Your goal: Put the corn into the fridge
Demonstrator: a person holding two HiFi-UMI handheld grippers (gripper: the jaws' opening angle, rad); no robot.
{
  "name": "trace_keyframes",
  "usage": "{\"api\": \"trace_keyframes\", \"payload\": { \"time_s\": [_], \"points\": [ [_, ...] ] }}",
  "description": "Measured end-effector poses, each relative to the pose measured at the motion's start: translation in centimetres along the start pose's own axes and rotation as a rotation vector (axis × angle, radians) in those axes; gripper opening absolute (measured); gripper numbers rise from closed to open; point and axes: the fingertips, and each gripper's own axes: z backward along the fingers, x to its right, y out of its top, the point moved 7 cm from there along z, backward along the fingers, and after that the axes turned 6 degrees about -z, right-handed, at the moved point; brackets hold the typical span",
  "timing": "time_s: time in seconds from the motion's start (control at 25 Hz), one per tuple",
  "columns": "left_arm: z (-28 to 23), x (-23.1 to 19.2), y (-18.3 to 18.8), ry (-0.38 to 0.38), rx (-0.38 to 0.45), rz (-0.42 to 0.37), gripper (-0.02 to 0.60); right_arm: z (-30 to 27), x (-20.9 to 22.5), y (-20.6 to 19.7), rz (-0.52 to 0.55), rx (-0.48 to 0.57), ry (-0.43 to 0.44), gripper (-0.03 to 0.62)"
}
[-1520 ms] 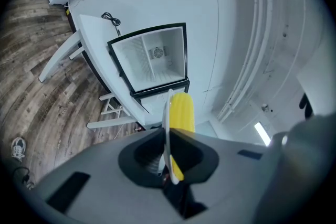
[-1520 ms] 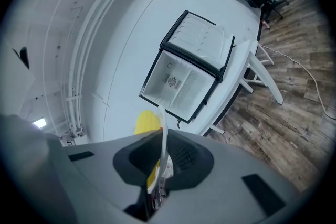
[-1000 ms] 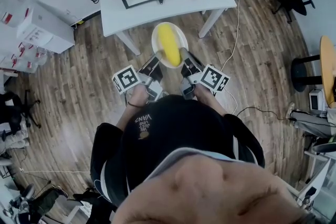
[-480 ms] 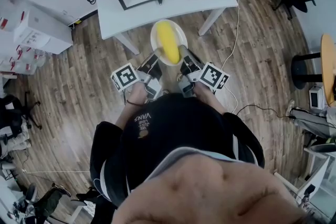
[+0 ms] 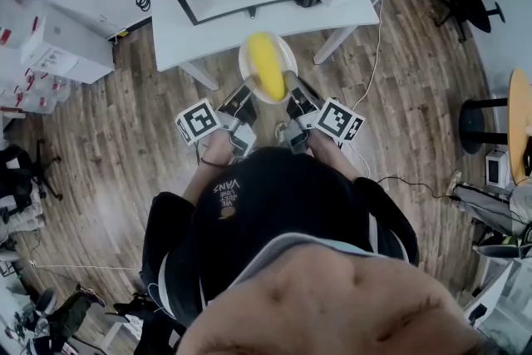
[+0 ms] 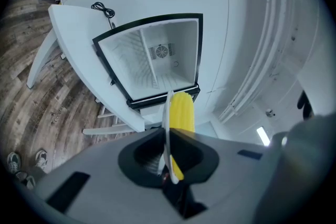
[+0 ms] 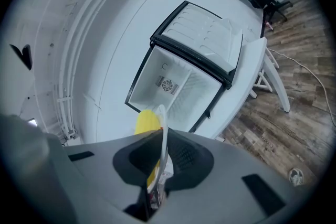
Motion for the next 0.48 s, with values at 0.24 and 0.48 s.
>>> {"api": "trace_keyframes", "payload": {
  "time_s": [0.24,0.48],
  "points": [
    [-2.1,-0.2,0.5,0.018,0.027,0.000,0.034,-1.1,0.7,2.4,0.014,-0.031,0.014,0.028],
    [-4.6,-0.1,0.9,0.019,0.059,-0.011,0.034,-2.2,1.7,5.0,0.019,-0.065,0.036,0.028]
  ]
}}
